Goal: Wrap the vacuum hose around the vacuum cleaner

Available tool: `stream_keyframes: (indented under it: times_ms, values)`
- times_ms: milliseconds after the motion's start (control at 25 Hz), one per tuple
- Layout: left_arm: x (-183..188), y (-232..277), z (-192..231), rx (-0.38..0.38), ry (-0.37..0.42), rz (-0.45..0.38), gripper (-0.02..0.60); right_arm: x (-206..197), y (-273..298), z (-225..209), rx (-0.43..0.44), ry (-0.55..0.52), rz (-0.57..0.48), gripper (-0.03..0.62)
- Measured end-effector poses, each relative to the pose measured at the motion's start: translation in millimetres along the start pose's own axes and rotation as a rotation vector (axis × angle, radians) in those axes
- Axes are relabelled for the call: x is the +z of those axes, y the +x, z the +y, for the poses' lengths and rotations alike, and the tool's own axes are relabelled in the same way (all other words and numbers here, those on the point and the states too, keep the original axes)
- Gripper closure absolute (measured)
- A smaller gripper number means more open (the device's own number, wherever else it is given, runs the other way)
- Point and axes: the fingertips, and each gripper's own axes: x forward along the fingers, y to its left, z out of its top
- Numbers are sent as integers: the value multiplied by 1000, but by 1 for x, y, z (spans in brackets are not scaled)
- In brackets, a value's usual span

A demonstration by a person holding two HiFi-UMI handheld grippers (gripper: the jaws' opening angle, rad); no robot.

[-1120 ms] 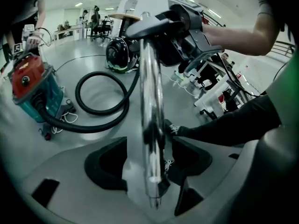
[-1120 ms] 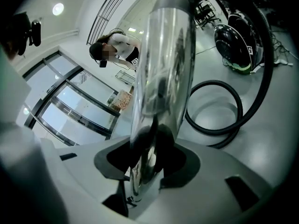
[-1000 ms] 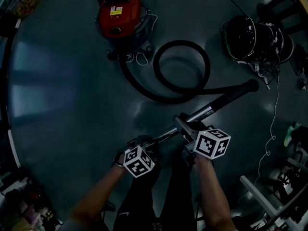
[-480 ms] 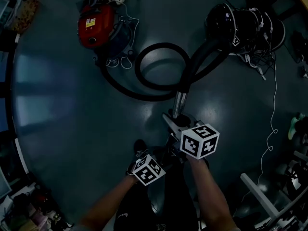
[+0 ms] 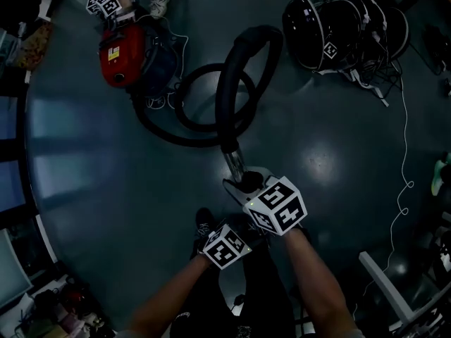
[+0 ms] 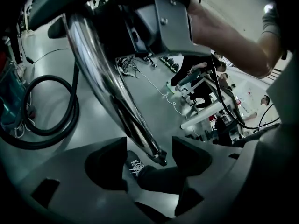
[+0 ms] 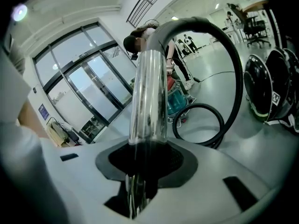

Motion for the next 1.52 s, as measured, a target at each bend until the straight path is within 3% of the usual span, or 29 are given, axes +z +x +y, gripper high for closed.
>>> stream_keyframes:
  times_ms: [120,200,280,400,520,640,840,1080,1520]
  values:
    - [8,-42,24,92,39,-36,276,0,1,-1,23,-20,24,467]
    - [32,-97,46,196,118,-98,278,-1,2,-2,36,-44,56,467]
    - [70,-158,68,309,241,-146,278,-5,4,-4,42,-80,96,467]
    - [128,-219,85,436,453,-142,278,-15,5,-9,42,-131,163,467]
    - [173,-238,90,529,683,-78,278,-22,10,-11,44,-183,225,467]
    - [193,-219,94,538,795,-32,278,-28,13,-13,37,-260,292,467]
    - [196,-194,117,480,724,-48,278,-50,18,-31,-8,-432,446,467]
    - [158,-181,170,491,656,0,278,-60,36,-59,-65,-596,595,467]
    - [102,-135,292,445,430,-88,278,-64,115,-160,-186,-898,825,467]
